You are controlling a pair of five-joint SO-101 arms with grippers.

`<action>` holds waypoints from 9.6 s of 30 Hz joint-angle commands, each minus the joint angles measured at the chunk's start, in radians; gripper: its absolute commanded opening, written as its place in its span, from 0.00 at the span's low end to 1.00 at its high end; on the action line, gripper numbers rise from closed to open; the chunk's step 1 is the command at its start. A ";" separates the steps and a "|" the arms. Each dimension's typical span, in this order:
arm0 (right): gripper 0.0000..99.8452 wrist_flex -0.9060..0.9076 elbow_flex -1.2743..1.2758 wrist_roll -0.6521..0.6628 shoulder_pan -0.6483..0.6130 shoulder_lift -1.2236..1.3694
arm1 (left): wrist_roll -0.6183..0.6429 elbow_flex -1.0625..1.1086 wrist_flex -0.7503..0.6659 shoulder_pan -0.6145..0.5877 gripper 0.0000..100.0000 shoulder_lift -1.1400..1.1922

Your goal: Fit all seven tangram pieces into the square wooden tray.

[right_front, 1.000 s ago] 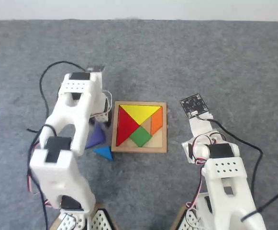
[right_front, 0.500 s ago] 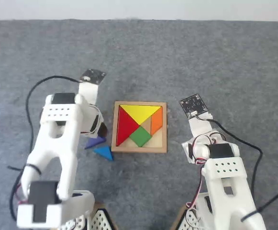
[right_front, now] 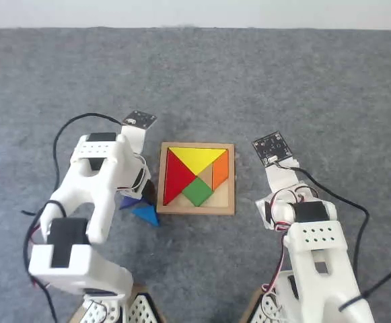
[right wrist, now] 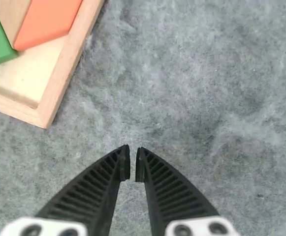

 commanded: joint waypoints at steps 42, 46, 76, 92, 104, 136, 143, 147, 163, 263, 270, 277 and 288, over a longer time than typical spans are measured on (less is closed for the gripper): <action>0.04 -0.012 -0.005 0.011 0.004 -0.036 | 0.017 0.005 -0.037 0.011 0.21 -0.097; 0.04 -0.012 -0.005 0.011 0.004 -0.036 | 0.017 -0.038 -0.037 0.006 0.21 0.002; 0.04 -0.002 -0.005 0.008 0.012 -0.047 | 0.126 -0.058 0.172 0.281 0.01 -0.422; 0.04 0.061 -0.005 -0.009 0.036 -0.117 | 0.252 -0.231 -0.009 0.608 0.01 -0.043; 0.04 0.059 -0.008 -0.044 0.101 -0.137 | 0.272 -0.377 -0.008 0.631 0.02 0.157; 0.04 0.058 -0.003 -0.043 0.065 -0.139 | 0.272 -0.472 0.170 0.677 0.15 0.104; 0.04 0.058 -0.003 -0.043 0.065 -0.137 | 0.244 -0.458 0.198 0.677 0.15 0.015; 0.04 0.058 -0.003 -0.043 0.065 -0.137 | 0.245 -0.400 0.115 0.677 0.15 0.057; 0.04 0.058 -0.003 -0.043 0.059 -0.136 | 0.295 -0.361 0.006 0.744 0.15 0.087; 0.04 0.045 0.012 -0.041 0.058 -0.137 | -0.110 0.101 0.041 -0.072 0.07 -0.308; 0.04 0.045 0.012 -0.041 0.058 -0.136 | -0.078 0.028 0.041 -0.258 0.07 -0.445; 0.04 0.045 0.012 -0.041 0.058 -0.137 | -0.680 0.062 0.305 -0.150 0.23 -0.453; 0.04 0.045 0.012 -0.038 0.058 -0.139 | -0.735 0.139 0.126 0.064 0.23 -0.325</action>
